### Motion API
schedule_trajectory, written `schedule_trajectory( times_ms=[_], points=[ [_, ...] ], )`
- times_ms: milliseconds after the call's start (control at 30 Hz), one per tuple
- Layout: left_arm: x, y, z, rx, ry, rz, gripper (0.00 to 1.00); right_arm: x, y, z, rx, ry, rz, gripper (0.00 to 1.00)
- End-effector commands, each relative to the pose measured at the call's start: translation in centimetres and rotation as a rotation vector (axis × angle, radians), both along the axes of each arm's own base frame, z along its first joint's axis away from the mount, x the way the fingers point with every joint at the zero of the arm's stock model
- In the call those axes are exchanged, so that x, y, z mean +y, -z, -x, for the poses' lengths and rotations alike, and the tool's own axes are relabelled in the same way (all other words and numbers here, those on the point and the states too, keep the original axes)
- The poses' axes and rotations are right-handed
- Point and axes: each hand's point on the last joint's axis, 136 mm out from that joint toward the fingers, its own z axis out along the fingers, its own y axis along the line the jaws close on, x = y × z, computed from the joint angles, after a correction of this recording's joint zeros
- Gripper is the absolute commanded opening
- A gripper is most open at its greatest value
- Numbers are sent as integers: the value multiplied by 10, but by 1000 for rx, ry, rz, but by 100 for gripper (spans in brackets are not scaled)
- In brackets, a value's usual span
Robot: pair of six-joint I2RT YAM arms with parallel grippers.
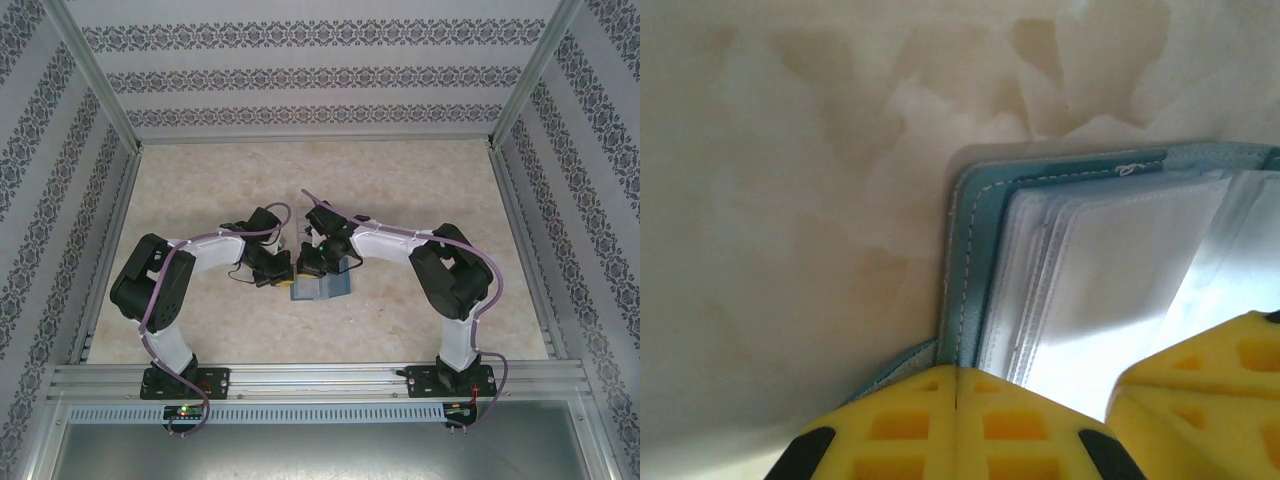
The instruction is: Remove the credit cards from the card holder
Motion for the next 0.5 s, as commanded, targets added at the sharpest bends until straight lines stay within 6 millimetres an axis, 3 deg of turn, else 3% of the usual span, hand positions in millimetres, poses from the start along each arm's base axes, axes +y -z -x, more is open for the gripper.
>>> schedule_trajectory(
  times_ms=[0,467],
  points=[
    [0,10,11,22,30,-9,2,10,0,3,24,-8,-18,11],
    [-1,11,11,30,35,-11,2,7,12,9,56,-8,8,11]
  ],
)
